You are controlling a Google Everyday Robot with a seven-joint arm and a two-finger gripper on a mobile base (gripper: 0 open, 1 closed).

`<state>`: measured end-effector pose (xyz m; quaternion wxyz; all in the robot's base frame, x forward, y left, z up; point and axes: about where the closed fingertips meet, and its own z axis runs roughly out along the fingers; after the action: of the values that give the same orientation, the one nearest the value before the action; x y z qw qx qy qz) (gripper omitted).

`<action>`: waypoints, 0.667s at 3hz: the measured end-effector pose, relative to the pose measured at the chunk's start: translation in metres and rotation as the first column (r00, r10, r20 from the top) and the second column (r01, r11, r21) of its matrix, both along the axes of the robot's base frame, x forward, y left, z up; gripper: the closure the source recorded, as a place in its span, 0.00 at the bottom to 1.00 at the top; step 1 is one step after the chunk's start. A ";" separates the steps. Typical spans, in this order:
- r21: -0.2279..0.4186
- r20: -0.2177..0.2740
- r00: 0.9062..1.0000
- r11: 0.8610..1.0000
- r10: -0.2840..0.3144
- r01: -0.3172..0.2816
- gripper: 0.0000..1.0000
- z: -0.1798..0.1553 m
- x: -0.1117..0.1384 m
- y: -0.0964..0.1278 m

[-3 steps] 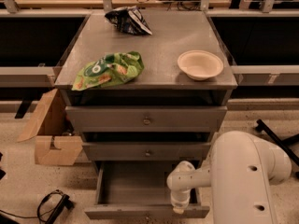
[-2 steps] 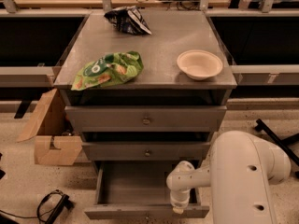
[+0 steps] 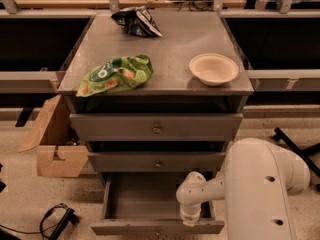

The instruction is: Open bottom drawer

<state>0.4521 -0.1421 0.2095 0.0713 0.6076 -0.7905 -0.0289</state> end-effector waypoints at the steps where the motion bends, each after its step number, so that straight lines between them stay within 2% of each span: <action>1: -0.032 0.066 0.997 0.998 0.049 -0.047 0.38 0.032 0.023 0.009; 2: -0.034 0.146 0.985 0.996 0.090 -0.086 0.69 0.054 0.061 0.008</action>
Offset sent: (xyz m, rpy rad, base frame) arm 0.0951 0.0141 0.0791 -0.0264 -0.2168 0.1367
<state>0.5129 -0.1339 0.2634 0.0220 0.6415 -0.7662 0.0302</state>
